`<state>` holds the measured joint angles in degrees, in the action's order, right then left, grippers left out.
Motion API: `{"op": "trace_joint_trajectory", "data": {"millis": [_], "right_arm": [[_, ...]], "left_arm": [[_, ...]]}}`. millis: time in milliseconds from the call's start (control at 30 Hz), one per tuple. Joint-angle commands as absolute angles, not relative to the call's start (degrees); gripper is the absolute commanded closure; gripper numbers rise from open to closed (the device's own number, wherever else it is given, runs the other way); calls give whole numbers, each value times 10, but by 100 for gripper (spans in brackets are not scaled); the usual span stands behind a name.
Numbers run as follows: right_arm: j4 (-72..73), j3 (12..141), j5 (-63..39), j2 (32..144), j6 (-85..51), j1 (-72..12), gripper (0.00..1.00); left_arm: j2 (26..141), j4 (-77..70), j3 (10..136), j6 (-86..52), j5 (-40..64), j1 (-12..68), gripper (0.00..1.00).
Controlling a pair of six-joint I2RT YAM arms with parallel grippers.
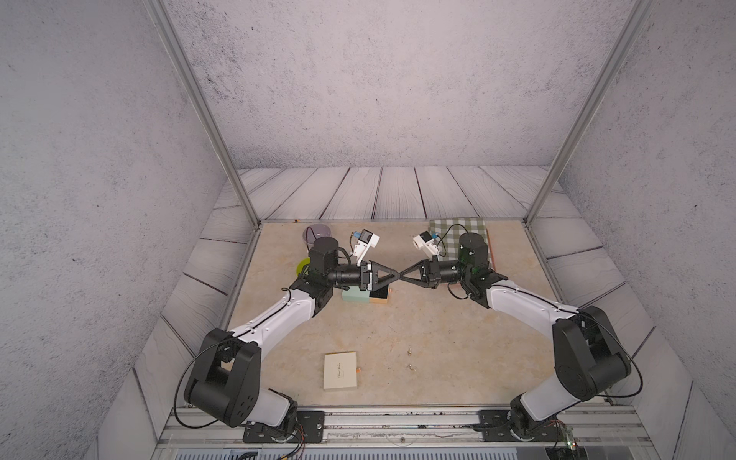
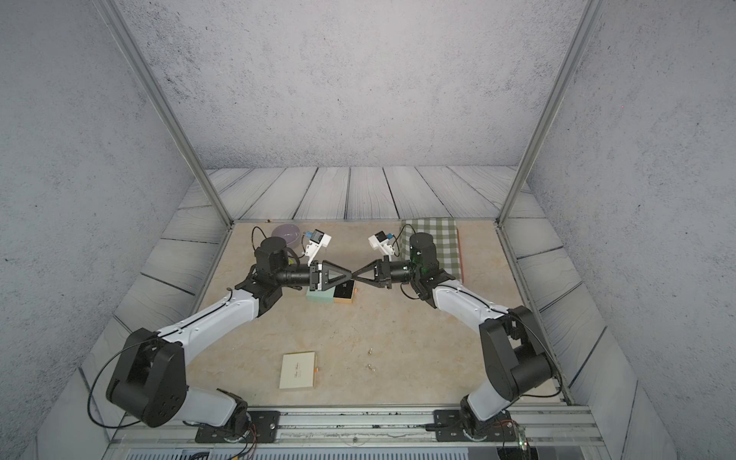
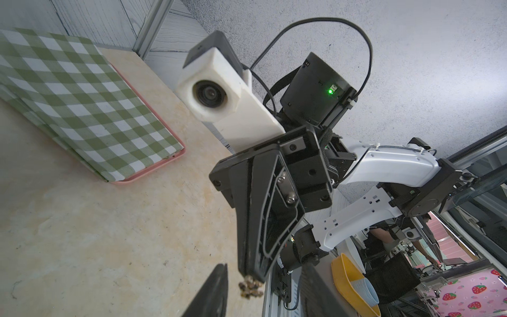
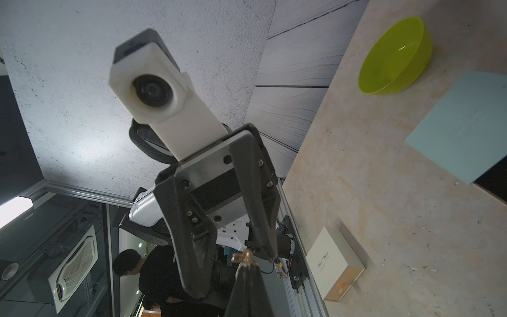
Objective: Place the earrings into the drawer-style jewelry box
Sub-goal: Pick up the earring from the center of the board.
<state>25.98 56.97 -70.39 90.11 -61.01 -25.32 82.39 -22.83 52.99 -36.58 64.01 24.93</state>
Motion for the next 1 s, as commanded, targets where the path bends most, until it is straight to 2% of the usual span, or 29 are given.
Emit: {"op": "trace_joint_trajectory", "data": {"millis": [0, 233, 667, 967], "right_arm": [[245, 586, -708, 903, -592, -261, 100], [243, 583, -704, 903, -592, -262, 100], [232, 584, -702, 900, -582, -261, 100], [227, 584, -697, 902, -576, -261, 100]], "left_arm": [[810, -220, 537, -354, 639, 253, 59], [810, -202, 539, -350, 637, 252, 69], [813, -172, 534, -355, 624, 248, 66], [814, -168, 537, -365, 626, 245, 75]]}}
